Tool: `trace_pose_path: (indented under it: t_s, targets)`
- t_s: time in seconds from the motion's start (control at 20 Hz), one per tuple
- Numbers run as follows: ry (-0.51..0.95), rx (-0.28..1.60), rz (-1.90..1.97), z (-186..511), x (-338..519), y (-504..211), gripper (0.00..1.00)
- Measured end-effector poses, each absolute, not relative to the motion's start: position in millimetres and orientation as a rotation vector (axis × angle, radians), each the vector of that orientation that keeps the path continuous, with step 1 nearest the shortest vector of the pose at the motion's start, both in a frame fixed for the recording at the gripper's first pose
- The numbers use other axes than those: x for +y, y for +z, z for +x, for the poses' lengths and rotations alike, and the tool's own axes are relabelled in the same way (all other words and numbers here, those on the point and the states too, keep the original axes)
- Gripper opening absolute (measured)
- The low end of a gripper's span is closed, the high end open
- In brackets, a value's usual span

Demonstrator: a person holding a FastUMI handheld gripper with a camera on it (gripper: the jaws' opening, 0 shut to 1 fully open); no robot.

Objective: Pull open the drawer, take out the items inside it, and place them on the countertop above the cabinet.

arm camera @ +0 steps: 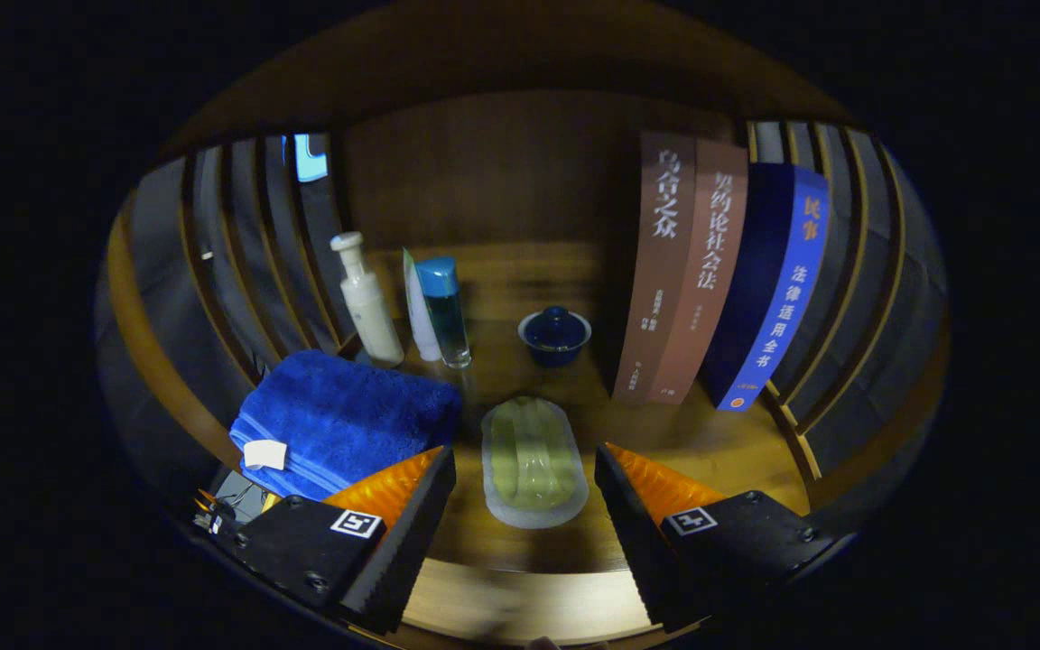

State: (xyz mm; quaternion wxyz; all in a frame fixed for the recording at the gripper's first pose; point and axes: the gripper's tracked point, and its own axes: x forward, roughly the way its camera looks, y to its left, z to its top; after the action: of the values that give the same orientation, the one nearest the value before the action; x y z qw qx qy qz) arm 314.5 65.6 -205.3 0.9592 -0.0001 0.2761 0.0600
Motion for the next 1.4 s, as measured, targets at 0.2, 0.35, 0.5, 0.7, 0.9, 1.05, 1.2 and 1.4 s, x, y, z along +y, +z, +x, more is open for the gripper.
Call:
trace_pose_path:
  t_s: [0.2,0.35,0.5,0.7,0.9,1.05,1.2,1.4]
  targets:
    - [0.106,0.375,-0.012,277.2,61.8,-174.9,0.98]
    - [0.100,0.235,0.041,242.6,61.8,-145.7,0.98]
    - [0.079,0.114,0.024,201.5,57.8,-125.0,0.98]
    - [0.048,0.037,-0.023,144.0,58.4,-129.9,0.98]
    - [0.044,0.024,0.010,92.1,60.0,-155.9,0.99]
    - [0.042,0.018,0.026,65.0,60.0,-184.7,0.99]
    - [0.037,0.049,0.016,44.9,62.7,-222.6,0.99]
    - [0.044,0.094,0.011,33.4,68.9,-271.7,0.99]
